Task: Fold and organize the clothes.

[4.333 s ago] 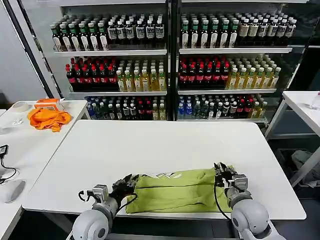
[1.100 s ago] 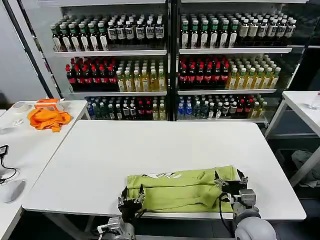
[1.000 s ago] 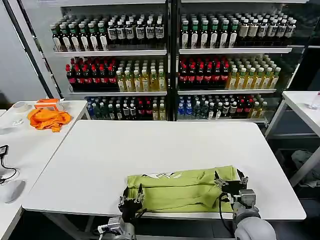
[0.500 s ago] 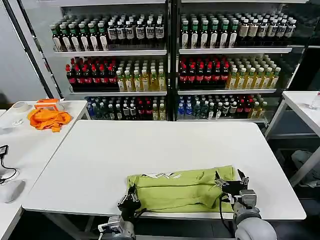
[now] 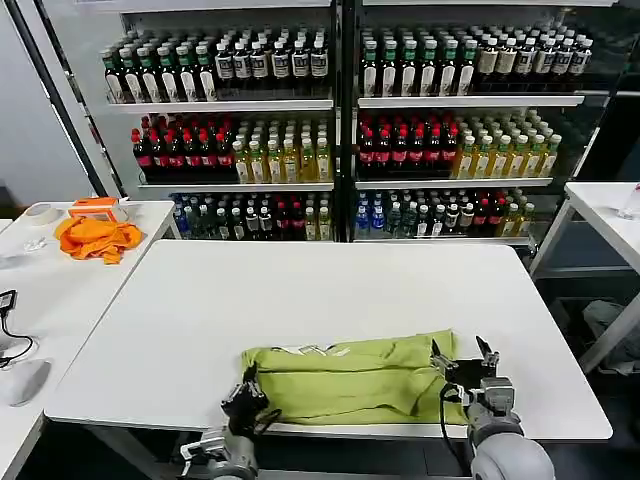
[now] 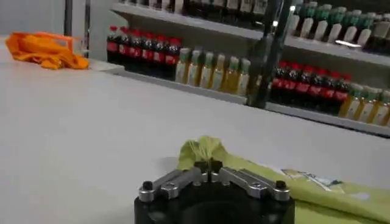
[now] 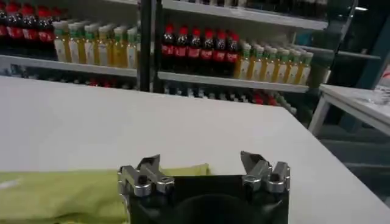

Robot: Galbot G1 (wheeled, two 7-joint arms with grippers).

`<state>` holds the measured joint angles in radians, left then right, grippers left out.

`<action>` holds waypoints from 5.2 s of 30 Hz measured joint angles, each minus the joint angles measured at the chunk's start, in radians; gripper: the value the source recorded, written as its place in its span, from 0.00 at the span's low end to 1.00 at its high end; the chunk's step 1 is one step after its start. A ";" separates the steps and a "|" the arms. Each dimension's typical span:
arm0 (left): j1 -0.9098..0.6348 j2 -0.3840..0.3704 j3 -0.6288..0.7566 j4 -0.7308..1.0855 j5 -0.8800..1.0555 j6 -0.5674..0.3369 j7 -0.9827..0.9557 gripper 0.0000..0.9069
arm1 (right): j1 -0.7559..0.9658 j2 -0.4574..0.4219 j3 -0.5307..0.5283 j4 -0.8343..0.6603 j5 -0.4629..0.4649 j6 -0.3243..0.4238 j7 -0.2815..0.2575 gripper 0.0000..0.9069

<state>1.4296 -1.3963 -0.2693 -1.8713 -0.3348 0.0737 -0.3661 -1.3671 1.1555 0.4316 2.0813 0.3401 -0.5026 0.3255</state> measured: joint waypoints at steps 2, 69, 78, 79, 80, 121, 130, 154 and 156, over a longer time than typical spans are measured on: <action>-0.004 0.015 -0.020 0.000 -0.010 0.004 0.003 0.02 | 0.003 -0.001 0.000 -0.001 0.001 0.000 0.000 1.00; -0.020 0.099 -0.218 0.070 -0.017 0.128 -0.022 0.02 | -0.001 0.003 -0.019 0.011 -0.001 -0.007 -0.006 1.00; -0.042 0.102 -0.231 0.098 -0.038 0.124 -0.021 0.02 | 0.001 0.001 -0.021 0.009 0.000 -0.007 -0.007 1.00; -0.044 0.103 -0.233 0.099 -0.041 0.123 -0.021 0.02 | 0.002 0.001 -0.021 0.008 0.000 -0.007 -0.007 1.00; -0.046 0.104 -0.235 0.100 -0.044 0.123 -0.021 0.02 | 0.002 0.001 -0.021 0.007 0.000 -0.007 -0.007 1.00; -0.111 0.227 -0.264 -0.148 -0.516 0.289 0.062 0.02 | -0.017 0.009 -0.003 -0.001 -0.008 0.006 -0.009 1.00; -0.157 0.160 -0.134 -0.150 -0.523 0.301 0.061 0.02 | -0.022 0.018 -0.007 -0.004 -0.016 0.011 -0.011 1.00; -0.227 0.074 0.113 -0.062 -0.326 0.299 0.133 1.00 | -0.010 0.014 -0.012 -0.021 -0.016 0.014 -0.013 1.00; -0.223 0.076 0.114 -0.072 -0.319 0.299 0.138 1.00 | -0.007 0.014 -0.014 -0.022 -0.016 0.014 -0.014 1.00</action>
<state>1.2067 -1.3201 -0.1557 -1.9436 -0.6535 0.3729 -0.2286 -1.3740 1.1698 0.4179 2.0589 0.3243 -0.4889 0.3117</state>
